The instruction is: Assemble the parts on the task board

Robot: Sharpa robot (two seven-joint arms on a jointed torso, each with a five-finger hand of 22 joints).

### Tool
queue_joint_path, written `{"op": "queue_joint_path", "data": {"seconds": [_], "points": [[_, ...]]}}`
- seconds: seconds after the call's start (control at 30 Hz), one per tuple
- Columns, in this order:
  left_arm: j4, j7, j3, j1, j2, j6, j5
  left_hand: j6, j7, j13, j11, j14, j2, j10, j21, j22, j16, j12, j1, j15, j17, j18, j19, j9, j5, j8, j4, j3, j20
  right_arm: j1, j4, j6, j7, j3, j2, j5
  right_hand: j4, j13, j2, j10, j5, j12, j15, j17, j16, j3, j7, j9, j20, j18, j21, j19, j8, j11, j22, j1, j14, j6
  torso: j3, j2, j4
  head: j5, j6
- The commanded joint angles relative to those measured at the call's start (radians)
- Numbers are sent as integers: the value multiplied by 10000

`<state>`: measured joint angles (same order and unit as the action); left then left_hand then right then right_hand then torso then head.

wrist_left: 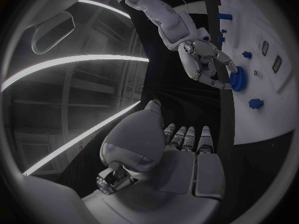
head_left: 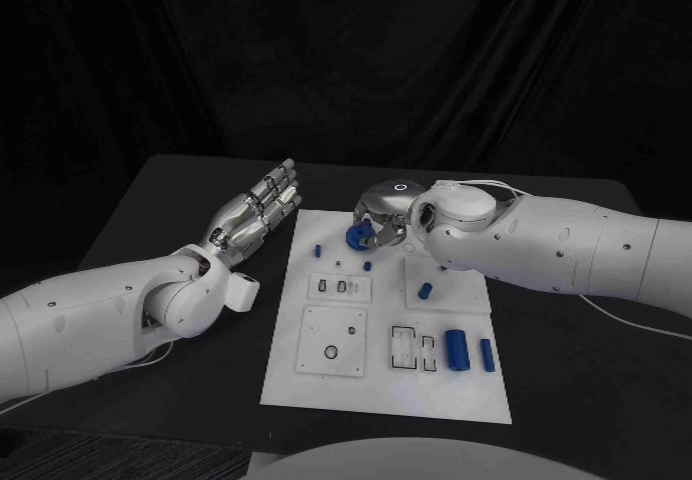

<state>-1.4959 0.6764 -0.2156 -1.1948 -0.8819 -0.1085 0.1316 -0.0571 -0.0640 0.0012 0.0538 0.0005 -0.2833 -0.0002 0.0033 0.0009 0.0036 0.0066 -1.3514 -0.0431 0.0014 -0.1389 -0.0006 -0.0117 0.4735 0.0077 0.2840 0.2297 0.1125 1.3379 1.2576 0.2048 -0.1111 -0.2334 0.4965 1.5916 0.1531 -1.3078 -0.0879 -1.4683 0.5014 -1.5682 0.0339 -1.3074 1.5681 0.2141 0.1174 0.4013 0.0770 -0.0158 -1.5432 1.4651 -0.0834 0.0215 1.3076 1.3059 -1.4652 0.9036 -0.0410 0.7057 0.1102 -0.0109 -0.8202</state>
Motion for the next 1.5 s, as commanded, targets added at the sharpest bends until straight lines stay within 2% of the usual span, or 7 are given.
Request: {"op": "queue_joint_path", "data": {"seconds": [0.03,0.17,0.2,0.37,0.57,0.97,1.5], "points": [[-4,130,7,-9,25,158,27,-2,64,-12,98,-5,-6,2,-33,-9,-36,-66,-118,-46,-14,-16,6,-10,57,68,-6,-84,58,-46,1,-350,-124,-9,7,23,-6,-2629,-33,-1025,-334,-26,-70,-2634,27,65,43,-259,65,35,137,766,208,101,2470,-104,-1056,-323,0,-1,-6,-2,-9],[2,122,7,-8,25,163,27,-1,70,-12,106,-5,-5,2,-33,-9,-36,-66,-135,-51,-14,-18,6,-9,78,67,-16,-97,66,-47,-28,-350,-164,-9,31,23,6,-2629,21,-1025,-1935,-26,-86,-2634,27,-114,53,-1080,85,-3,268,678,215,102,2421,-218,-1056,-1788,7,2,14,-1,-23],[2,120,7,-8,23,163,27,-1,70,-12,106,-5,-5,2,-33,-9,-36,-66,-135,-51,-14,-18,6,-9,78,67,-16,-97,66,-47,-32,-342,-169,-9,34,23,14,-2629,46,-1025,-2448,-26,-3,-2634,27,-244,-78,-1774,32,-29,356,619,309,7,2387,-263,-1056,-3392,9,4,14,-1,-29],[9,114,7,-8,20,171,27,3,72,-12,111,-5,-3,2,-33,-9,-36,-66,-147,-54,-14,-19,6,-8,94,66,-23,-105,70,-47,-44,-263,-159,-9,52,23,77,-2629,77,-1025,-3000,-26,338,-2634,27,-589,-538,-3071,-273,-50,445,574,527,-389,2359,-268,-1056,-6375,9,5,7,-8,-41],[17,111,7,-8,19,182,27,4,76,-12,125,-5,-2,2,-33,-9,-36,-66,-166,-61,-14,-21,6,-8,121,65,-34,-119,77,-47,-47,-5,-59,-9,88,23,199,-2629,91,-1025,-3211,-26,397,-2634,27,-716,-547,-3062,-353,-49,455,576,452,-428,2359,-292,-1056,-6059,5,6,-3,26,-46],[-71,105,6,-8,-172,115,27,-12,78,-12,150,-5,7,2,-33,-9,-36,-66,-197,-77,-14,-23,6,-11,155,68,-51,-140,93,406,1292,1295,168,46,1515,23,450,-2629,272,-1025,-3088,-26,322,-2634,27,-971,-400,-2379,-303,-16,349,665,-216,-321,2403,-348,-1056,-2110,-14,-17,-37,177,2],[-107,65,6,-7,-261,148,27,-34,80,-12,168,-5,32,2,-33,-9,-36,-66,-241,-142,-14,-17,6,-15,177,73,-74,-160,148,984,3291,282,-695,-83,4758,7,923,-2629,118,-1025,-3848,-26,435,-2634,27,-1254,-591,-2974,-380,53,96,830,341,-469,2496,-594,-1056,-3874,-35,-28,-150,251,14]]}}
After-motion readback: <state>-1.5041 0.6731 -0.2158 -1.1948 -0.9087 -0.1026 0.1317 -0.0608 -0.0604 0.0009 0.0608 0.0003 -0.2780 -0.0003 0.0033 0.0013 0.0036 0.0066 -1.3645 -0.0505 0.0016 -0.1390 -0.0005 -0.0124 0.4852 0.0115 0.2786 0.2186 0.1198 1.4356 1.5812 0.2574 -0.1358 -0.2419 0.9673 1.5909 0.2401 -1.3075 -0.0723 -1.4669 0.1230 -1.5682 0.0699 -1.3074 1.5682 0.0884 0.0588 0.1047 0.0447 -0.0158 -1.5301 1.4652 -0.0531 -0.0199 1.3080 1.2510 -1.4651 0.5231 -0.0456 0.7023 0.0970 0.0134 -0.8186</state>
